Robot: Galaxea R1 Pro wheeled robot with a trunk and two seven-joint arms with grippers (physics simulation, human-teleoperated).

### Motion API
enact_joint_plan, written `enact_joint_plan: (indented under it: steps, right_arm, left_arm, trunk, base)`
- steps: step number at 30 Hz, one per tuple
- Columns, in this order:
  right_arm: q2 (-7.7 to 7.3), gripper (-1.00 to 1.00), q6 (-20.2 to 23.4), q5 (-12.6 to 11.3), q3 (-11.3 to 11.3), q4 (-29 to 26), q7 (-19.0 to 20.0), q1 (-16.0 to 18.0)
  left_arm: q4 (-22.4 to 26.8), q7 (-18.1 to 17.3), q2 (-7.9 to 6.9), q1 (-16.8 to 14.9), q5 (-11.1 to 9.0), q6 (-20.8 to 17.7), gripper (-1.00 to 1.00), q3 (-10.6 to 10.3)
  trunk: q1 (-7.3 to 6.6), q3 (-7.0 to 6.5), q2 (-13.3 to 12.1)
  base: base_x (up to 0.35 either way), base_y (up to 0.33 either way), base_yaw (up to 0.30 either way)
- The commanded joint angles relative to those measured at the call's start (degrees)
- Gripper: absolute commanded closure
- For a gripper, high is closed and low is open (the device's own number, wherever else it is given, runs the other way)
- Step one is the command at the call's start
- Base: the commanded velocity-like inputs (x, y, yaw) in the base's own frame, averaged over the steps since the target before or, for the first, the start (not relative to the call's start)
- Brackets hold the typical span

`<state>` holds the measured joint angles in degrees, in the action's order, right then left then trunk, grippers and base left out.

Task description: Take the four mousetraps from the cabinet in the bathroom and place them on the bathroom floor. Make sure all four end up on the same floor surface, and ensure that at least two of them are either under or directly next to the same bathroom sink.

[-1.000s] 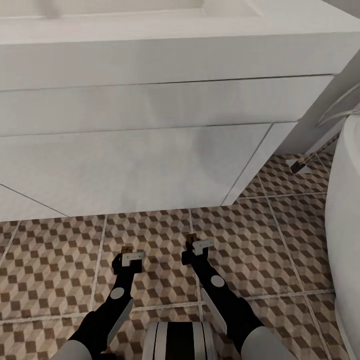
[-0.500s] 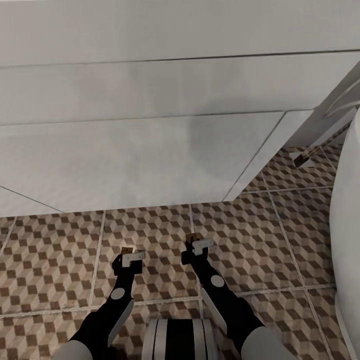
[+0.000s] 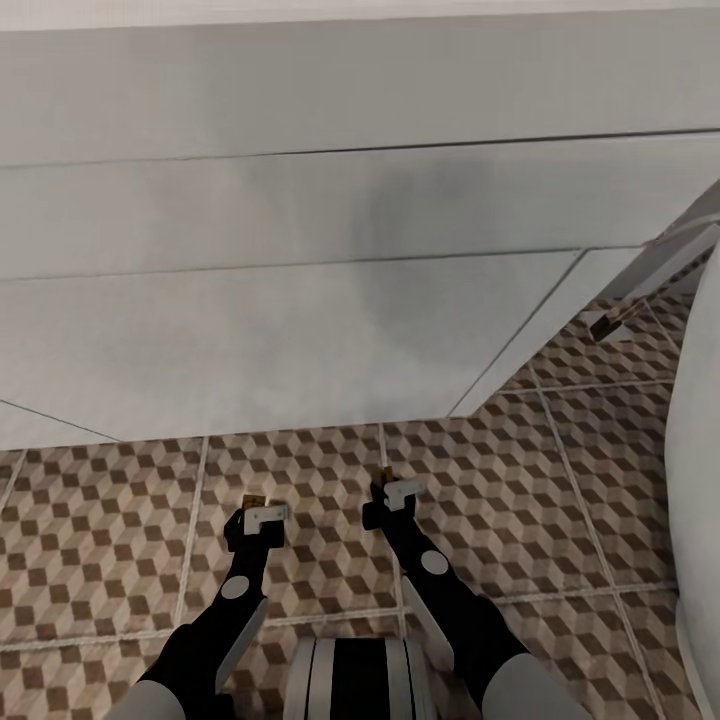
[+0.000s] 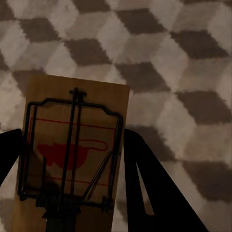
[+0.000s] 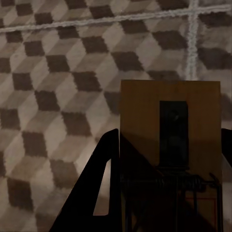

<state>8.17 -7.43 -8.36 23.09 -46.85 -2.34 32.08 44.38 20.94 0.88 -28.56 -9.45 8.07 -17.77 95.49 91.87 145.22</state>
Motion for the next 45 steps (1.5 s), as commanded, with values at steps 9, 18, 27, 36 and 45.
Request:
enact_joint_plan:
  steps: [9,18,27,36,45]
  right_arm:
    - [0.0,1.0,0.0,-0.1,0.0,0.0,0.1,0.1]
    - [0.02,1.0,0.0,-0.1,0.0,0.0,0.1,0.0]
    - [0.08,1.0,0.2,-0.1,0.0,0.0,0.2,0.0]
    - [0.39,1.0,0.7,-0.1,-0.4,3.7,0.3,1.3]
    - [0.62,1.0,0.1,-0.5,-0.5,12.3,0.4,5.7]
  left_arm:
    - [0.0,-0.1,-0.03,0.0,0.3,0.0,1.0,0.0]
    - [0.0,-0.1,-0.07,0.0,0.3,0.5,1.0,0.0]
    - [0.0,-0.1,-0.08,0.0,0.3,0.9,1.0,0.0]
    - [-0.3,-0.1,-0.03,0.0,0.1,1.1,1.0,0.0]
    - [-1.0,-0.2,-0.11,-0.1,0.0,1.2,1.0,-0.1]
  trunk:
    - [0.0,0.0,0.0]
    - [0.0,0.0,0.0]
    - [0.0,0.0,0.0]
    - [0.0,0.0,0.0]
    - [0.0,0.0,0.0]
  base:
    - [0.026,0.0,0.0]
    - [0.081,0.0,0.0]
    - [0.041,0.0,0.0]
    - [0.004,0.0,0.0]
    - [0.0,0.0,0.0]
